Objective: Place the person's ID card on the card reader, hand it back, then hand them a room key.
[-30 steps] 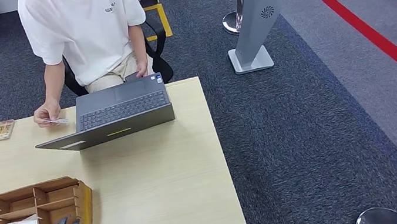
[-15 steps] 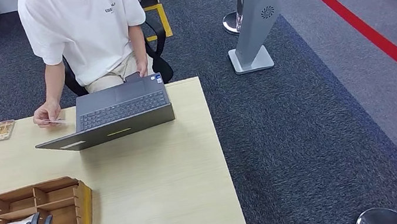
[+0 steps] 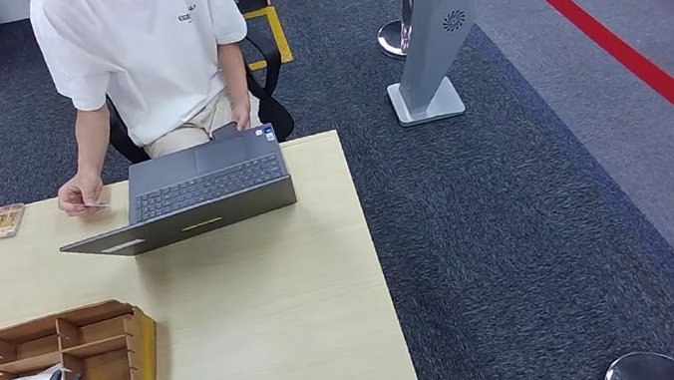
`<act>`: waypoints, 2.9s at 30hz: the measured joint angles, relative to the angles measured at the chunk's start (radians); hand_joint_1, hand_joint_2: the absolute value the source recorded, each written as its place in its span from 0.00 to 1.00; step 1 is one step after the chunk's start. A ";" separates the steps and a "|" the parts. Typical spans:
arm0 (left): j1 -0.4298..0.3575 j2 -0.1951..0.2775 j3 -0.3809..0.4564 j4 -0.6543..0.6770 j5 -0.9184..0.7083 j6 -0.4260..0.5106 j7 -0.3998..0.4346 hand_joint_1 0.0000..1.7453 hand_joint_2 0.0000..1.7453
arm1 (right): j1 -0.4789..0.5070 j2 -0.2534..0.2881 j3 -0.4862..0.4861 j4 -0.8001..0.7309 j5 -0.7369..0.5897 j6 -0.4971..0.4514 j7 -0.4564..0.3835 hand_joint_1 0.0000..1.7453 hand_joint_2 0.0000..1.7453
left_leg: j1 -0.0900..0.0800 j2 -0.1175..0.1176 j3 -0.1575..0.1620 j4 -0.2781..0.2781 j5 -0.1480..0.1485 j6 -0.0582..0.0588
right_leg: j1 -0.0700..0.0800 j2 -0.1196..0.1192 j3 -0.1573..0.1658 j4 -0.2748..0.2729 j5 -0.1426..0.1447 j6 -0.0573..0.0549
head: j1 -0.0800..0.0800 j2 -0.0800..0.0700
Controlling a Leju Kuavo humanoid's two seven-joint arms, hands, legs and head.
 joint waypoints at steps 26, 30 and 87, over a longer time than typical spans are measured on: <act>-0.088 -0.031 -0.005 0.116 -0.045 0.137 -0.014 0.00 1.00 | -0.005 -0.002 0.049 -0.001 0.032 0.006 -0.011 0.00 1.00 | 0.000 0.000 0.000 0.000 0.000 0.000 | 0.000 0.001 0.000 0.000 0.000 0.000 | 0.000 0.000; -0.093 -0.030 -0.010 0.127 -0.045 0.135 -0.017 0.50 1.00 | -0.006 -0.002 0.055 -0.001 0.036 0.008 -0.012 0.00 1.00 | 0.000 0.000 0.000 0.000 0.000 0.000 | 0.000 0.001 0.000 0.000 0.000 0.000 | 0.000 0.000; -0.400 0.226 -0.347 -0.197 0.074 -0.067 0.032 1.00 1.00 | -0.026 -0.012 0.160 -0.018 0.142 0.075 -0.047 0.00 1.00 | 0.002 -0.003 0.003 0.001 0.003 -0.002 | 0.002 -0.002 0.001 0.000 0.002 -0.001 | 0.000 0.000</act>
